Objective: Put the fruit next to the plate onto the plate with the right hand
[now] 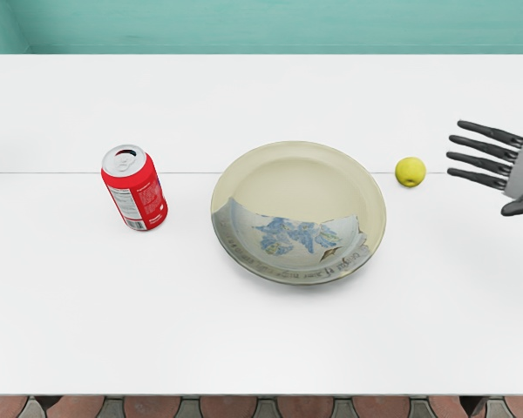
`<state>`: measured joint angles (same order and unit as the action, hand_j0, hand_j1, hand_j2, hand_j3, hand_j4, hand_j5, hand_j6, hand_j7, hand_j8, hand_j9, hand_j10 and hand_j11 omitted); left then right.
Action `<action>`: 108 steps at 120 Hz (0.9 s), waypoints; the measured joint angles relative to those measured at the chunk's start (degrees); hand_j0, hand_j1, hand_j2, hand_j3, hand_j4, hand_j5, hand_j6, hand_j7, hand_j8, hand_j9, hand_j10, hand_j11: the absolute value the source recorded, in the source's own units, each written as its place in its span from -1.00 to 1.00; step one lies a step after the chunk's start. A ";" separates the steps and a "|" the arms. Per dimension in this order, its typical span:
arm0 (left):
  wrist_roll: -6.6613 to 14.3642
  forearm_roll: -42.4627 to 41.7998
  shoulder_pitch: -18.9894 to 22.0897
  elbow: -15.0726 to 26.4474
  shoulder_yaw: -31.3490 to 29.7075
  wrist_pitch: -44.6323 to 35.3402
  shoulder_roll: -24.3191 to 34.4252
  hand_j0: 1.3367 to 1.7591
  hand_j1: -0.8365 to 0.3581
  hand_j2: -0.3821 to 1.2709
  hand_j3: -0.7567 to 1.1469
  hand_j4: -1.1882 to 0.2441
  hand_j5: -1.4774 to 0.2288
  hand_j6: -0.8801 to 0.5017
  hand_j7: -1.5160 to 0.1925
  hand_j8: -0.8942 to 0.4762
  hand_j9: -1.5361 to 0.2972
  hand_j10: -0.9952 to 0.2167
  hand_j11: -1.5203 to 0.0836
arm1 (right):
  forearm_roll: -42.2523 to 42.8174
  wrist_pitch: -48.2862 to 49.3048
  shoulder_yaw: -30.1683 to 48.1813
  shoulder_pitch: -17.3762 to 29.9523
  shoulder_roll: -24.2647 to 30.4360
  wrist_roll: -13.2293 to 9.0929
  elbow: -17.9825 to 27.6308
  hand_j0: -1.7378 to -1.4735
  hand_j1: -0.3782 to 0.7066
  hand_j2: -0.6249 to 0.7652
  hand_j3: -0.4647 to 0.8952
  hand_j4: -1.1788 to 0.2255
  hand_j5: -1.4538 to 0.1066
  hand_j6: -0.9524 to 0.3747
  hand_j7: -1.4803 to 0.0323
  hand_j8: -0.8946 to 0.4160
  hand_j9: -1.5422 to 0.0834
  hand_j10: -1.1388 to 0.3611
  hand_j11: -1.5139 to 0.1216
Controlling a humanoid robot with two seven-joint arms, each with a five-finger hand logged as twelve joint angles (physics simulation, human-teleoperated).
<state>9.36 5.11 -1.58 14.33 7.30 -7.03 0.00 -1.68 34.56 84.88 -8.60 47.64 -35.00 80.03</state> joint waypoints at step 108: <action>-0.03 0.00 0.00 0.00 0.00 0.00 0.00 0.52 0.98 -0.54 -0.21 0.66 0.73 0.27 0.77 0.30 0.68 0.64 0.90 | 62.19 -40.48 -70.91 -55.90 -16.73 0.00 -13.49 -0.40 -0.88 -0.11 -0.32 0.63 0.81 0.38 0.90 0.31 0.85 0.47 0.80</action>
<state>9.33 5.10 -1.58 14.33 7.30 -7.03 0.00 60.50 -5.92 13.97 -64.50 30.90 -35.00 66.55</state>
